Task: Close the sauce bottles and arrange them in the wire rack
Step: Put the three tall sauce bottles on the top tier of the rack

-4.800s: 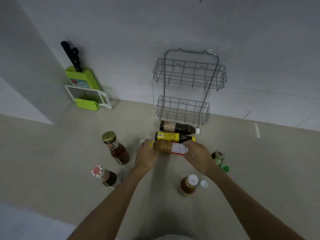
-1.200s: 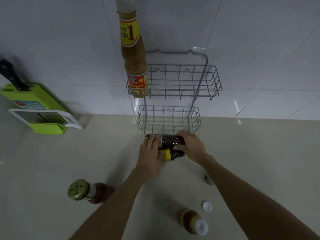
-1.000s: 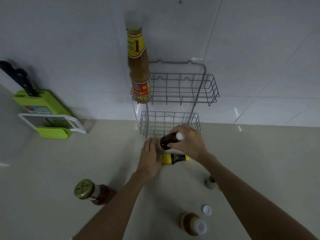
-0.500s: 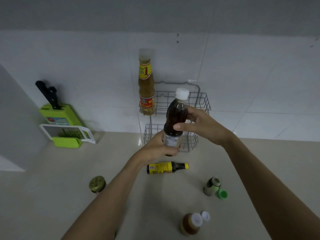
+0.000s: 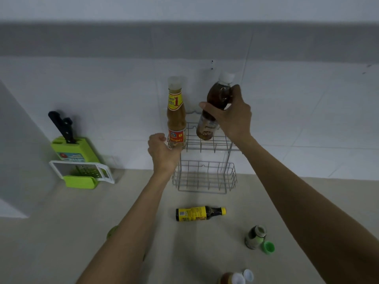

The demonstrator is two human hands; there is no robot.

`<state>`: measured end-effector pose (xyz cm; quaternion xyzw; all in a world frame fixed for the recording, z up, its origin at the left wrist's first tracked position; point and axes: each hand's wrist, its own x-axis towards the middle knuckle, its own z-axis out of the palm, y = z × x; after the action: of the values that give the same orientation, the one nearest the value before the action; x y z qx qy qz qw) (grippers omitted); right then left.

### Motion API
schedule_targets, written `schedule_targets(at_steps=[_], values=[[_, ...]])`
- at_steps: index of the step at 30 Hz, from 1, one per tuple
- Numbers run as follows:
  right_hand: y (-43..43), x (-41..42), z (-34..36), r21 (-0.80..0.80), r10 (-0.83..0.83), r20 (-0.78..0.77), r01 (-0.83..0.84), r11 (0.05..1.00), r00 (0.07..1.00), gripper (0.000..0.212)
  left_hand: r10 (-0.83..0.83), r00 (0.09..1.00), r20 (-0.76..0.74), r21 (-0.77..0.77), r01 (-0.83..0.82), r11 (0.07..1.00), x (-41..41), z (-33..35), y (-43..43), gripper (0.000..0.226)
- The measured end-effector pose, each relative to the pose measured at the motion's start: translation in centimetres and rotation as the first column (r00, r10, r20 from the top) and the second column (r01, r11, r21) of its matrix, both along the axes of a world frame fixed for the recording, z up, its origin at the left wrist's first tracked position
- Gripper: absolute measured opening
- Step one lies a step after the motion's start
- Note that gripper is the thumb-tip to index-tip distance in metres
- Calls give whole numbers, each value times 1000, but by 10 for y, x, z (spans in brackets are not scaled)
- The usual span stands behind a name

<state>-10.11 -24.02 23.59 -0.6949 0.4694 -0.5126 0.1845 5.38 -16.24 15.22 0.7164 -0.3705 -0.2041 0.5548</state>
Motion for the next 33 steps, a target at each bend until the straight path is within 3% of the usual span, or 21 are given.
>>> schedule_targets(at_steps=[3,5,10,24,27,29,31,33], values=[[-14,18,-13,26,21,-93,-19,999,995,69,-77,995,-60,50,80,996,2,4,-20,98],[-21,26,-18,25,33,-89,-31,999,995,69,-162,983,-89,72,169,983,3,3,-28,107],[-29,43,-21,10,117,-112,-116,993,987,70,-308,940,-144,-20,308,951,4,-4,-30,107],[-23,45,-48,216,156,-236,-104,971,959,83,-344,929,-135,-62,339,939,7,-15,-30,107],[-10,41,-54,251,148,-139,-110,962,979,92,-376,918,-127,-82,368,926,7,-17,-26,107],[8,33,-72,94,12,10,-12,995,1000,77,-318,941,-118,-63,313,948,6,-25,-19,101],[28,18,-106,-56,-32,104,38,998,994,45,-135,988,-79,-1,135,991,3,-40,-8,87],[46,-2,-146,0,124,-94,-125,992,988,30,22,996,-91,50,-18,999,-4,-64,5,70]])
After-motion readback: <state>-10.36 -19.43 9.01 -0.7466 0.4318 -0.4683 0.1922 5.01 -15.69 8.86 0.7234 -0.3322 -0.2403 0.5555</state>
